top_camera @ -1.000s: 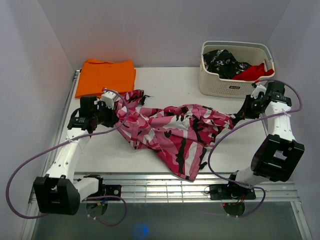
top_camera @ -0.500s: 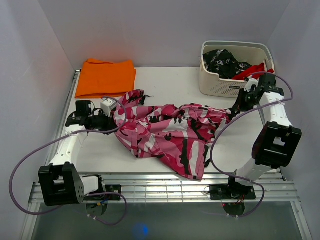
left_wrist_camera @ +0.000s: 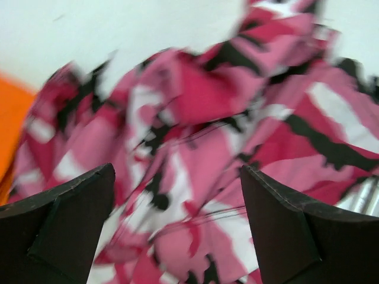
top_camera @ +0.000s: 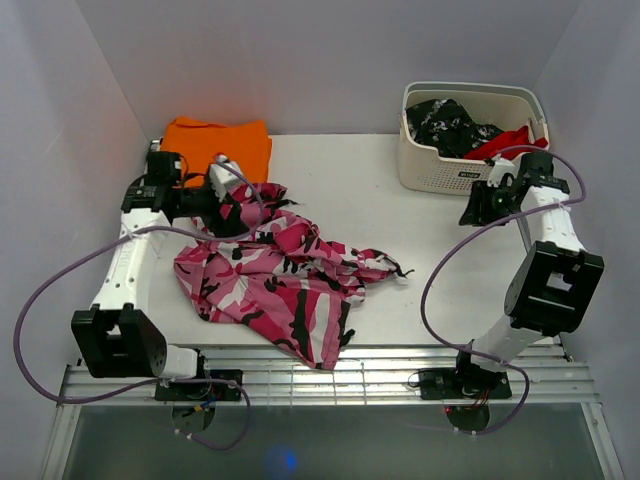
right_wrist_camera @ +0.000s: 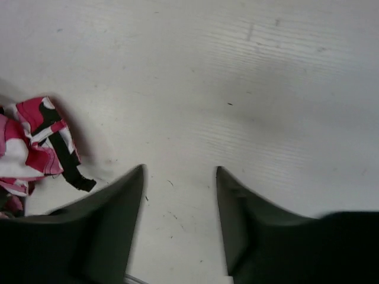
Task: Fold and stack the trousers
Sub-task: Flatten the trousers out
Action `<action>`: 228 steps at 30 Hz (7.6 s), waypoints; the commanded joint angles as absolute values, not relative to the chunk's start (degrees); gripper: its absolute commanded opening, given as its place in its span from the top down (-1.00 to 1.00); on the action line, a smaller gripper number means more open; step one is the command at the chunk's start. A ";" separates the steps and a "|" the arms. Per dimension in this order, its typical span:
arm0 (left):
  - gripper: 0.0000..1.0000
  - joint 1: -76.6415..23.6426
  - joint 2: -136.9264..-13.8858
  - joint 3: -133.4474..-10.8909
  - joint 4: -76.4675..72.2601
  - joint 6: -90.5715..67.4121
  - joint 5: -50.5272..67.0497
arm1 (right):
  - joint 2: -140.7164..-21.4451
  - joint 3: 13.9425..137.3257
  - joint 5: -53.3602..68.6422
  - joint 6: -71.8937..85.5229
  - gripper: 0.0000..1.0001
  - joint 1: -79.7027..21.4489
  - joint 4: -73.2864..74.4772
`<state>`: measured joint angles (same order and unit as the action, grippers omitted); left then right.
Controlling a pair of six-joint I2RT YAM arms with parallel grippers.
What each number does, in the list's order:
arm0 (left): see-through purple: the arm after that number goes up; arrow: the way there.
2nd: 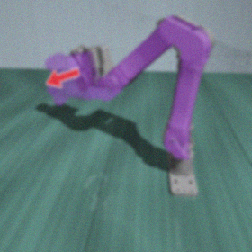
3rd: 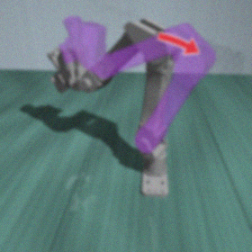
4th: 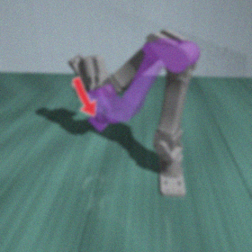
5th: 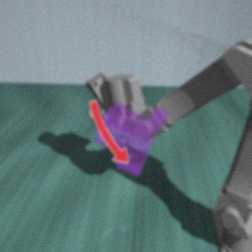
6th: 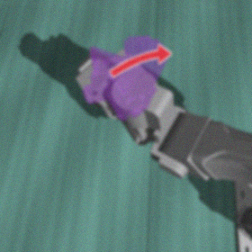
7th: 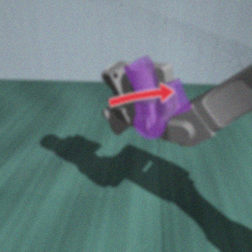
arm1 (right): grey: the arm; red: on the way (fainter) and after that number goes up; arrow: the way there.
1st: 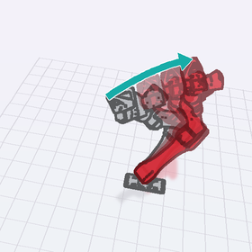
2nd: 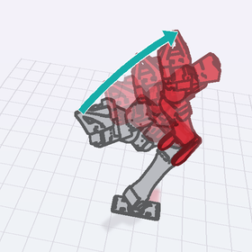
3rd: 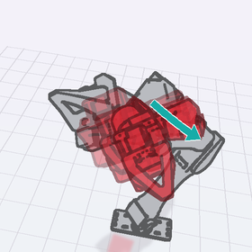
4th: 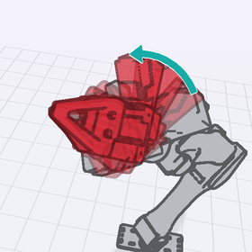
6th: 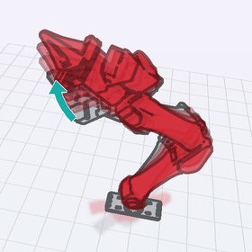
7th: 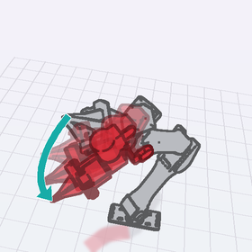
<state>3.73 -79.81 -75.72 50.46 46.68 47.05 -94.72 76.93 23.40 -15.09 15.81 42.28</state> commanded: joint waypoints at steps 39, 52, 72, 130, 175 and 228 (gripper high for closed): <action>1.00 -52.84 -62.42 -48.42 36.22 39.74 11.42 | -96.07 62.14 19.34 -27.51 0.84 -17.50 33.48; 0.80 -15.30 -54.65 -55.01 46.73 41.72 34.27 | -100.09 77.95 15.64 -39.02 0.85 -7.12 52.28; -0.36 -65.65 -90.24 -61.17 36.57 51.33 27.42 | -109.25 83.41 24.26 -32.87 0.84 -7.12 56.25; -0.81 33.66 -66.09 -62.92 38.32 20.05 35.76 | -97.47 62.34 39.71 -24.70 -0.53 4.66 56.28; -0.74 28.21 -77.51 -56.77 49.23 35.96 28.91 | -88.85 73.13 19.76 -36.91 -0.96 3.96 63.63; 1.00 32.08 -106.27 -107.34 61.87 51.15 15.12 | -93.78 61.35 1.23 -40.07 -1.00 19.60 41.75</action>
<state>30.09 -113.60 -110.89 62.65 48.14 17.47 -96.01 60.20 3.31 -38.22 18.46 42.83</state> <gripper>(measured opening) 0.026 0.998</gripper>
